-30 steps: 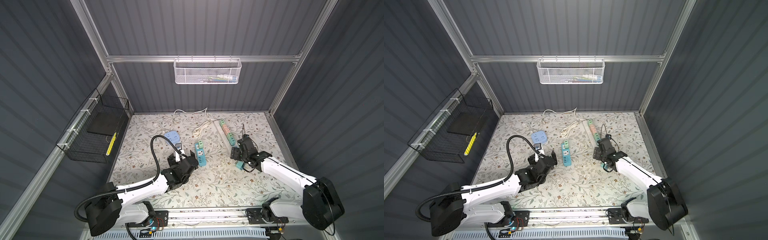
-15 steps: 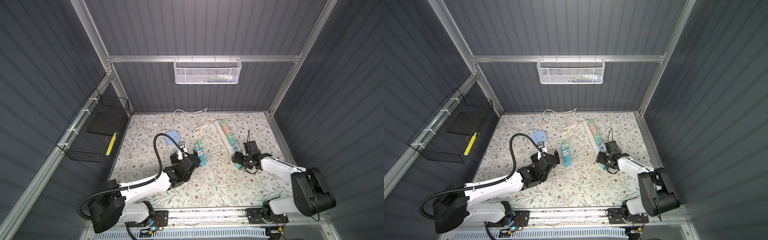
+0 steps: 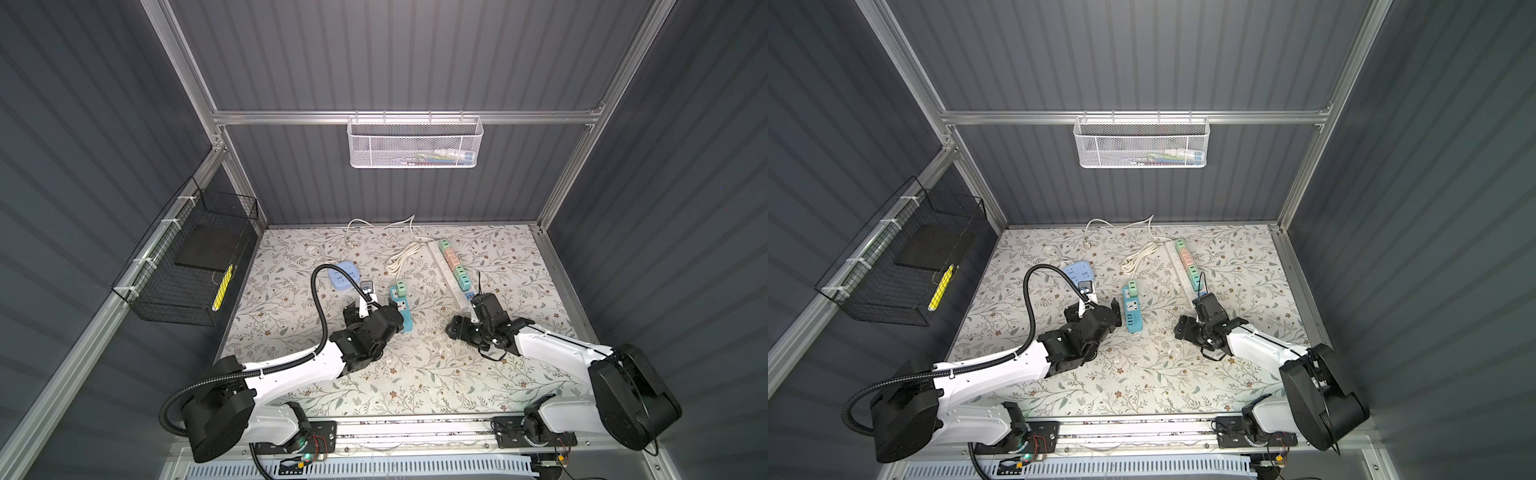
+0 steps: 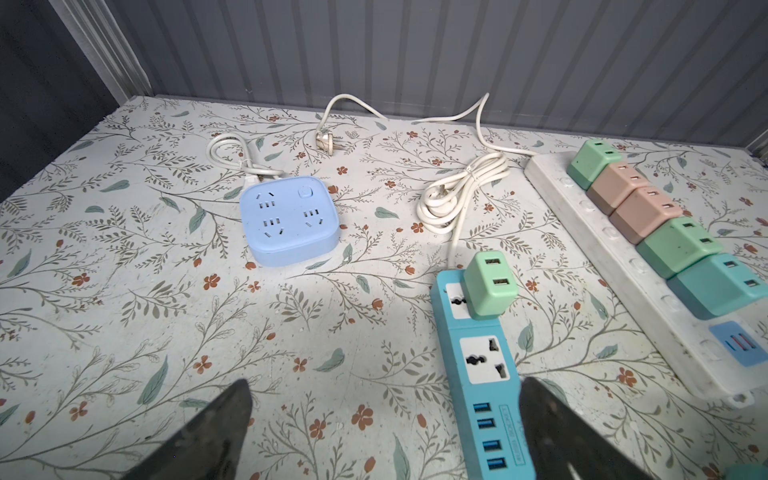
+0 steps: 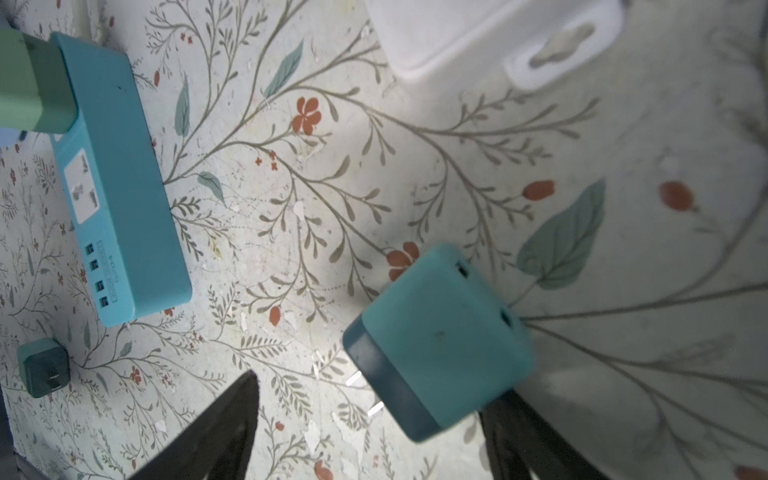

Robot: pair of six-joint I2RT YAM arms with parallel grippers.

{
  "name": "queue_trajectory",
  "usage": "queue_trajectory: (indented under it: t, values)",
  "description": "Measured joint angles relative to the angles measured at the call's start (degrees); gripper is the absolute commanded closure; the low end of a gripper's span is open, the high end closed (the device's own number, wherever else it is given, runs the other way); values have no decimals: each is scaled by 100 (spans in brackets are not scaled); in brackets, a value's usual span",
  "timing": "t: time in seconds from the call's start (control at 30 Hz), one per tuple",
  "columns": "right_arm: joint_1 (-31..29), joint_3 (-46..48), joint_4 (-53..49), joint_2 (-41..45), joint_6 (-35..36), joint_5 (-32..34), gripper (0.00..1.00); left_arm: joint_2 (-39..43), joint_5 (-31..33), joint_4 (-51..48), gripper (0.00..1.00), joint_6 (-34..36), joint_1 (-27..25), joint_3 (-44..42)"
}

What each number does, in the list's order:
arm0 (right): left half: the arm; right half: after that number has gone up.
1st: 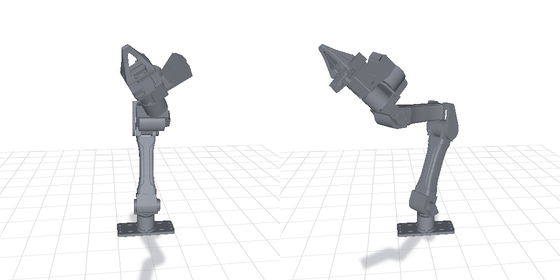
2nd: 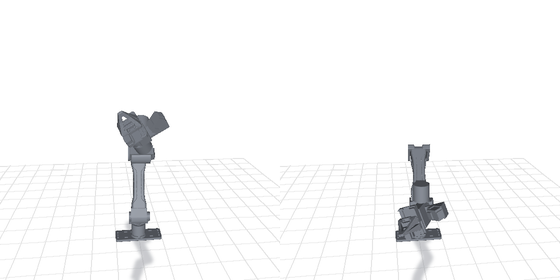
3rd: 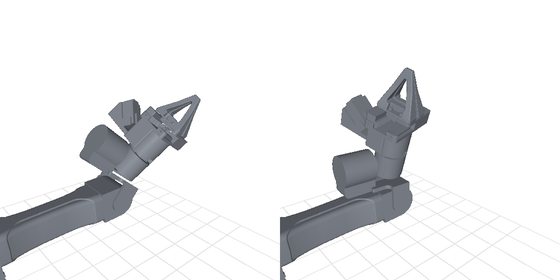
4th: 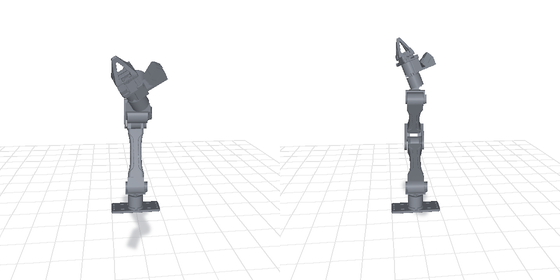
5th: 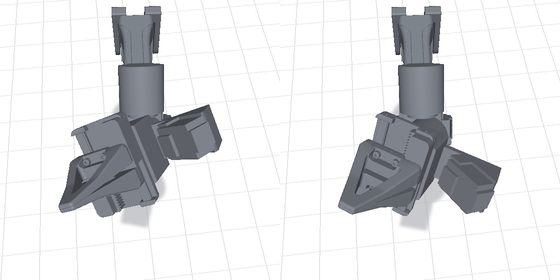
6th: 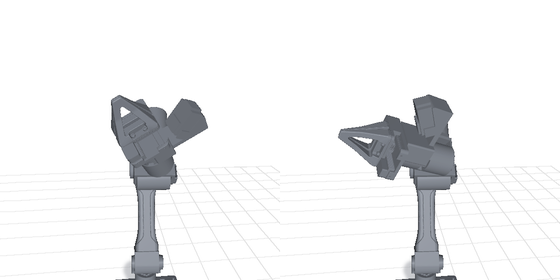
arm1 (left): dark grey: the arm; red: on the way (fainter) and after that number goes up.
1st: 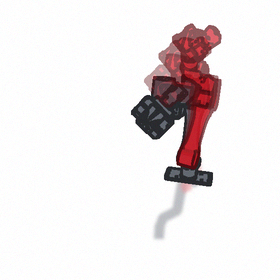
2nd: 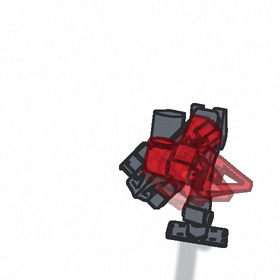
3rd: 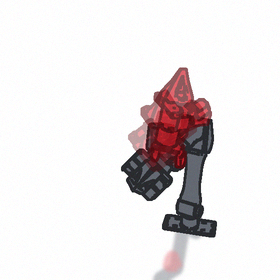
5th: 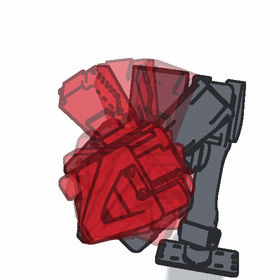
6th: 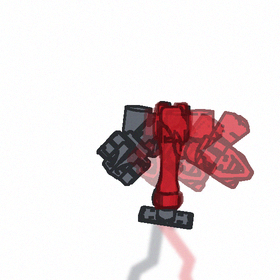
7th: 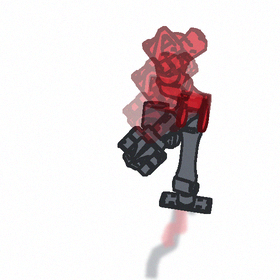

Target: Insert the plug

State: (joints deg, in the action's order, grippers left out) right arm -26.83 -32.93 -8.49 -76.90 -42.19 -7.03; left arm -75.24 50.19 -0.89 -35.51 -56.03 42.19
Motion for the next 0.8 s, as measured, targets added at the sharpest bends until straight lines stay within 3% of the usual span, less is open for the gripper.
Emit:
queue_trajectory:
  t: [0.3, 0.53, 0.8]
  values:
    - [146, -66, -262, 251, 92, 562, 14, -236, -483, 17, 0, 221, 2, 164]
    - [380, -566, -22, -485, 654, 179, 16, -313, -769, 79, 0, 404, 15, 205]
    - [68, -614, 57, -791, 710, -11, 20, -319, -831, 55, 0, 466, 15, 267]
